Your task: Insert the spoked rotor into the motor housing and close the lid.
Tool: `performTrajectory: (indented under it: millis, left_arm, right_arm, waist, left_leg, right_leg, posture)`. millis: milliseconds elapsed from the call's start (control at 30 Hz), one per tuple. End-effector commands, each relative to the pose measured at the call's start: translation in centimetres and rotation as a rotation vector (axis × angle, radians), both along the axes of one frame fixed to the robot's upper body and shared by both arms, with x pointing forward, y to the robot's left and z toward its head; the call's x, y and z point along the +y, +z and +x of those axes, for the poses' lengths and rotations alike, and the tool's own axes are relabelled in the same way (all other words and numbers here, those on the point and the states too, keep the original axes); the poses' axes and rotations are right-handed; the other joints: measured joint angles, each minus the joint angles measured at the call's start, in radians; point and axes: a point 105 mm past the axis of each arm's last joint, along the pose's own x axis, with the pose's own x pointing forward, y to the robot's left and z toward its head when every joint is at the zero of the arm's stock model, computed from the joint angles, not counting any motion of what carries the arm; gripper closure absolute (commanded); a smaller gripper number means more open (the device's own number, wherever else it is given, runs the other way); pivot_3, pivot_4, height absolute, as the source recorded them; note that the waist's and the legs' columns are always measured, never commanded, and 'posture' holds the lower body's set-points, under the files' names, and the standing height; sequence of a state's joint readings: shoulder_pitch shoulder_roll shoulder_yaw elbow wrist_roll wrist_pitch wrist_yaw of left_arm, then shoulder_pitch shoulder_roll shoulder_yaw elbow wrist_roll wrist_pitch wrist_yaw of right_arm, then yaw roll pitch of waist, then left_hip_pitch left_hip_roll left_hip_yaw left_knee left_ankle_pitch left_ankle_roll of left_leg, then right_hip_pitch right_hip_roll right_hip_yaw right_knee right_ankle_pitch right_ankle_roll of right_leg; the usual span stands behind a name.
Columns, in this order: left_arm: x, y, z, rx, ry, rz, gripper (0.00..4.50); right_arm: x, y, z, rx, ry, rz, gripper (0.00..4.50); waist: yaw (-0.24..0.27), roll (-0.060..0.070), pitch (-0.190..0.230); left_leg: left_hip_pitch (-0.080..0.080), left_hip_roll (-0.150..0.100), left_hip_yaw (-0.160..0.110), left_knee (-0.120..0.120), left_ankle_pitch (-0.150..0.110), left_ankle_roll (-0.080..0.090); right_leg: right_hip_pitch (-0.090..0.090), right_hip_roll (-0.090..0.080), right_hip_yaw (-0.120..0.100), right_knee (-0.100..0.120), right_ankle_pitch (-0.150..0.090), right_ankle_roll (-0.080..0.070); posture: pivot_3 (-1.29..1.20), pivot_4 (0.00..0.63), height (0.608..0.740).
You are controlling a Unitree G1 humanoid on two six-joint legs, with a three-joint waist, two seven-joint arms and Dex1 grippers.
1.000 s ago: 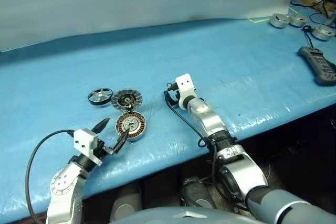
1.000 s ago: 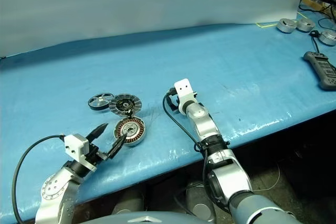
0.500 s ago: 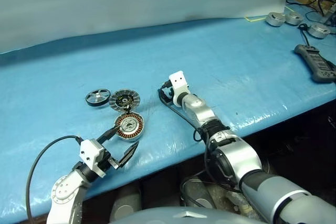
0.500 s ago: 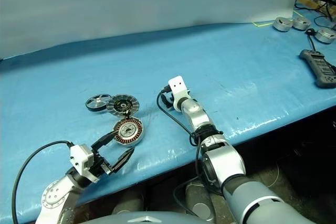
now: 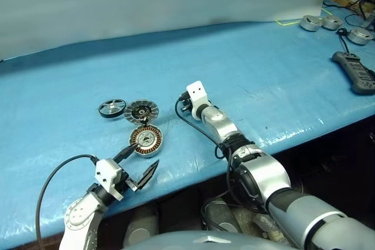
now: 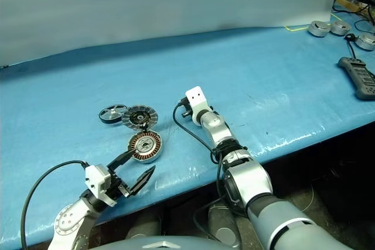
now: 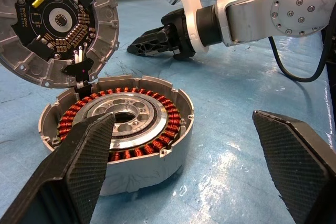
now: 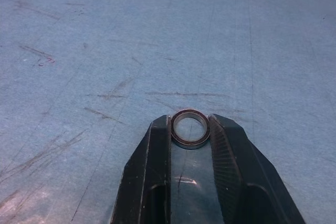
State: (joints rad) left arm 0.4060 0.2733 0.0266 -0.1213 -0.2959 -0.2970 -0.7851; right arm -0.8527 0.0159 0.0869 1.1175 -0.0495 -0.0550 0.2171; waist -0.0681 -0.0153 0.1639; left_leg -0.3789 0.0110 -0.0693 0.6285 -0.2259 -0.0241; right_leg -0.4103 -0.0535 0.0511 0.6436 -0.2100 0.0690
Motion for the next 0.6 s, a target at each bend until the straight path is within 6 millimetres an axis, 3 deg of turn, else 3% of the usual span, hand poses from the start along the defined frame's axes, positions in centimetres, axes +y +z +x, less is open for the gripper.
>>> performTrajectory:
  millis: [33, 200, 433, 600]
  left_arm:
    - [0.0, 0.6, 0.0, -0.036, -0.001, -0.007, 0.0]
    - [0.4, 0.5, -0.4, -0.042, 0.012, 0.015, 0.0]
    - [1.6, 0.8, -0.5, -0.091, 0.104, 0.02, 0.0]
    - [1.9, -0.1, -0.5, -0.073, 0.122, 0.039, 0.0]
  right_arm:
    - [-1.9, -2.7, -1.1, 0.076, -0.06, -0.02, 3.79]
    - [-2.2, -2.4, -3.5, -0.001, -0.056, -0.016, 3.79]
    - [-0.9, 2.2, -11.7, -0.075, 0.211, 0.036, 3.79]
    - [1.2, 4.3, -13.9, -0.079, 0.368, 0.05, 3.79]
  waist:
    - [0.001, 0.0, -0.001]
    - [0.009, 0.001, -0.005]
    - [0.01, 0.002, -0.005]
    - [0.004, 0.0, -0.003]
  left_leg:
    - [0.0, 0.0, 0.0, 0.0, 0.0, 0.0]
    - [0.0, 0.0, 0.0, -0.002, -0.001, 0.001]
    - [-0.003, 0.0, 0.001, -0.002, -0.003, 0.0]
    - [-0.003, 0.003, 0.001, -0.001, -0.003, -0.001]
  right_leg:
    - [0.0, 0.0, 0.0, 0.0, 0.0, 0.0]
    - [0.0, 0.0, 0.0, -0.001, -0.001, -0.001]
    - [-0.004, -0.001, 0.0, -0.002, -0.004, 0.0]
    - [-0.005, -0.001, -0.003, -0.001, -0.004, 0.0]
  posture:
    - [0.0, 0.15, 0.74]
    - [0.0, 0.15, 0.74]
    - [0.0, 0.15, 0.74]
    - [0.0, 0.15, 0.74]
